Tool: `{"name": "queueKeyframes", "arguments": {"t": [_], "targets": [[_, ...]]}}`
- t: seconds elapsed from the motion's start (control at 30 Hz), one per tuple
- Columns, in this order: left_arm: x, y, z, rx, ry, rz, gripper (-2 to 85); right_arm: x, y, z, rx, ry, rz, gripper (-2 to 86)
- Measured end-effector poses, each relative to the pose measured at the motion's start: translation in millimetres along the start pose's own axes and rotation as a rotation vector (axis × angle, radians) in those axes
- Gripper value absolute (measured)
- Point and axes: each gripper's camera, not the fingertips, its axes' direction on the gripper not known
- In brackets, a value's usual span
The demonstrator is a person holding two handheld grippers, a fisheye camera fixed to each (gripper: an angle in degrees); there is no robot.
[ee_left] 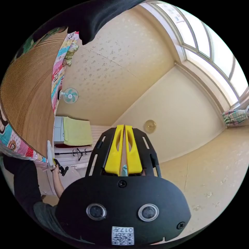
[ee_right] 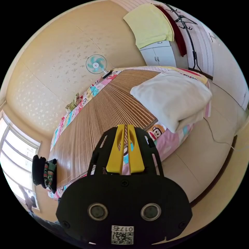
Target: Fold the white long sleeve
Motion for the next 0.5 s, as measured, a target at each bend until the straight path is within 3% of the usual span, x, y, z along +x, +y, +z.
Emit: {"name": "queueKeyframes", "arguments": {"t": [0.07,0.23,0.33,0.5], "targets": [[-12,-2,-31,0.109,-0.141,-0.091,-1.0,-6,-32,18,-0.027,0.083,-0.008,7.1],[-18,3,-80,0.406,-0.025,-0.094,-1.0,-10,-114,68,-0.127,0.244,-0.037,12.6],[-7,-10,-81,0.396,-0.132,-0.071,-1.0,0,-142,112,-0.28,0.277,0.002,13.4],[-12,-29,-71,0.384,-0.058,-0.063,-1.0,-10,-149,129,-0.27,0.439,-0.004,8.5]]}}
